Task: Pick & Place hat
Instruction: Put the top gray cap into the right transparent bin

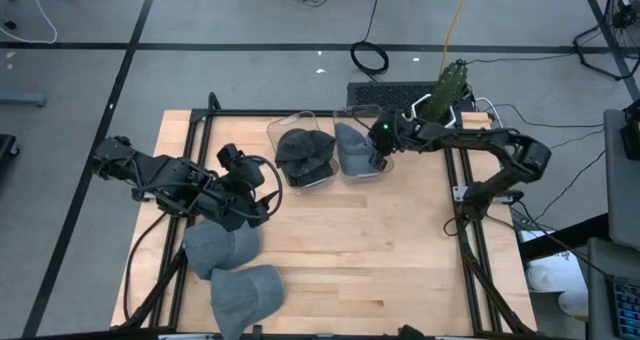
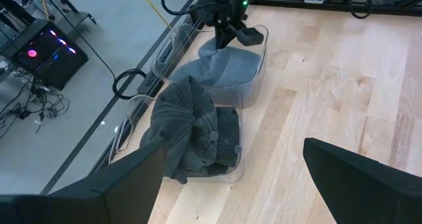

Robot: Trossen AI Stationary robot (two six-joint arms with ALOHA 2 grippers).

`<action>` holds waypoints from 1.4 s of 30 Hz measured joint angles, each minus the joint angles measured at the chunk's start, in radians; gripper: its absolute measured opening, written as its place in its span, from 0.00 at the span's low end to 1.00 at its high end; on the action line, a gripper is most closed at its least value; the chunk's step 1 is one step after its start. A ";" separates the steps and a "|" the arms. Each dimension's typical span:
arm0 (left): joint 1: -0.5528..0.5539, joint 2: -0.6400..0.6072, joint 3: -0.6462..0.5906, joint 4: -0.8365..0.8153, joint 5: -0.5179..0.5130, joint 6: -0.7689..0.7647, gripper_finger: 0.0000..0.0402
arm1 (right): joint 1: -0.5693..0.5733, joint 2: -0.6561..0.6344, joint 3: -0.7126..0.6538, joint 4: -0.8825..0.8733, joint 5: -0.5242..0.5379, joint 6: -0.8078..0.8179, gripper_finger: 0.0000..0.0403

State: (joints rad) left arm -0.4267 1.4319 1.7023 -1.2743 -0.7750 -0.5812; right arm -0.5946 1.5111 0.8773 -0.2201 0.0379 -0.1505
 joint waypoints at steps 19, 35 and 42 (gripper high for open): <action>0.000 0.000 0.000 0.004 0.000 0.000 0.91 | 0.202 -0.126 0.219 -0.375 -0.066 0.016 0.00; 0.000 0.000 0.000 0.094 0.000 0.000 0.91 | 0.231 0.182 0.282 -0.451 0.009 -0.029 0.00; 0.000 0.000 0.000 0.177 0.000 0.000 0.91 | 0.263 0.039 0.281 -0.430 0.116 -0.026 0.00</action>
State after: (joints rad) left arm -0.4267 1.4319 1.7023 -1.0976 -0.7750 -0.5811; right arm -0.3320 1.5504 1.1584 -0.6503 0.1537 -0.1761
